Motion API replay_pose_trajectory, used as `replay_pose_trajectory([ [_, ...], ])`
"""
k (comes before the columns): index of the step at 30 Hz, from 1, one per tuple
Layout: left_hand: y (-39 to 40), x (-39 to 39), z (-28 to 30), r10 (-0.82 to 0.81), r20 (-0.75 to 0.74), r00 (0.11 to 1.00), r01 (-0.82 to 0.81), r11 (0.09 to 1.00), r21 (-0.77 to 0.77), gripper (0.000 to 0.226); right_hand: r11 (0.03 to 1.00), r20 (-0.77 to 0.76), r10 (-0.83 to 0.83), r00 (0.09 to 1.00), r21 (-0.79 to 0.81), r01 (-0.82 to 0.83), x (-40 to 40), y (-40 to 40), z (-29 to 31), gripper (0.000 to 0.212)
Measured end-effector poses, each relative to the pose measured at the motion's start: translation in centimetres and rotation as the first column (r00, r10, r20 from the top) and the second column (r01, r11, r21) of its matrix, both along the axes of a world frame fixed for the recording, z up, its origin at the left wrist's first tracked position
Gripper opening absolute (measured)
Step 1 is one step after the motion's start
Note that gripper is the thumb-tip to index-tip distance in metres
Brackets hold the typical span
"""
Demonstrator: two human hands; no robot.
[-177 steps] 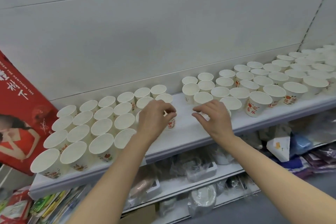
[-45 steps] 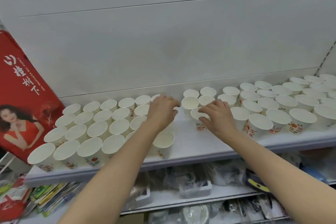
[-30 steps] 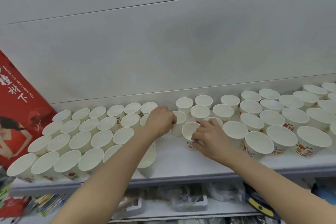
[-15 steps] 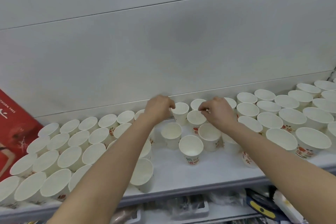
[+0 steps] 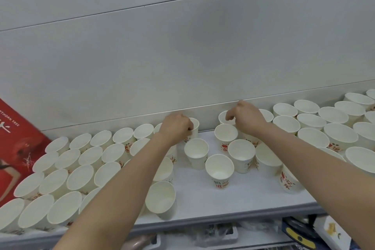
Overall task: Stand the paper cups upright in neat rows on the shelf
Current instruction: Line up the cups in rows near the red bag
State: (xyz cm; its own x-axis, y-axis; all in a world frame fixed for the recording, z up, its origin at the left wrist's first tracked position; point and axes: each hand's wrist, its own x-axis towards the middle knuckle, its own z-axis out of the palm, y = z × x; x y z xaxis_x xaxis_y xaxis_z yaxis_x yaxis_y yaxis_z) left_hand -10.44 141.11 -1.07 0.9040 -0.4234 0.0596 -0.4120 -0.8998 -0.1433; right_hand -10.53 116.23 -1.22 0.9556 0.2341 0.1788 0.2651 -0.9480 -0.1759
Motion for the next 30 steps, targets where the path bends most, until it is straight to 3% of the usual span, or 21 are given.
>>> replay_pose_trajectory([
  [3, 0.2, -0.6, 0.3, 0.032, -0.079, 0.996, -0.043, 0.989, -0.141, 0.018, 0.998, -0.036, 0.011, 0.999, -0.055, -0.013, 0.3, 0.1, 0.3, 0.034],
  [6, 0.7, -2.1, 1.4, 0.038, -0.084, 0.996, -0.066, 0.925, -0.375, 0.018, 0.996, -0.052, 0.027, 0.998, -0.084, -0.031, 0.5, 0.0, 0.4, 0.033],
  [8, 1.2, -3.6, 2.1, 0.02, -0.077, 0.997, -0.05, 0.908, -0.417, 0.017, 0.993, -0.039, 0.03, 0.999, -0.111, -0.034, 0.2, -0.2, 0.6, 0.032],
  [11, 2.1, -5.8, 2.1, -0.064, -0.153, 0.986, -0.007, 0.905, -0.425, 0.029, 0.991, -0.012, 0.055, 0.998, -0.125, -0.056, -0.3, -0.9, 1.5, 0.034],
  [15, 2.1, -7.3, 1.6, -0.114, -0.244, 0.963, 0.038, 0.954, -0.296, 0.033, 0.96, -0.101, 0.129, 0.987, -0.238, -0.15, -0.6, -1.6, 2.2, 0.036],
  [21, 1.4, -8.0, 1.1, -0.092, -0.146, 0.985, 0.059, 0.975, -0.216, 0.01, 0.963, -0.058, 0.116, 0.992, -0.238, -0.126, 0.0, -1.3, 0.7, 0.024],
  [30, 2.7, -9.3, 0.5, -0.001, -0.054, 0.999, -0.011, 0.976, -0.22, 0.014, 0.993, -0.084, 0.111, 0.99, -0.033, -0.114, -0.1, 0.6, -0.3, 0.024],
])
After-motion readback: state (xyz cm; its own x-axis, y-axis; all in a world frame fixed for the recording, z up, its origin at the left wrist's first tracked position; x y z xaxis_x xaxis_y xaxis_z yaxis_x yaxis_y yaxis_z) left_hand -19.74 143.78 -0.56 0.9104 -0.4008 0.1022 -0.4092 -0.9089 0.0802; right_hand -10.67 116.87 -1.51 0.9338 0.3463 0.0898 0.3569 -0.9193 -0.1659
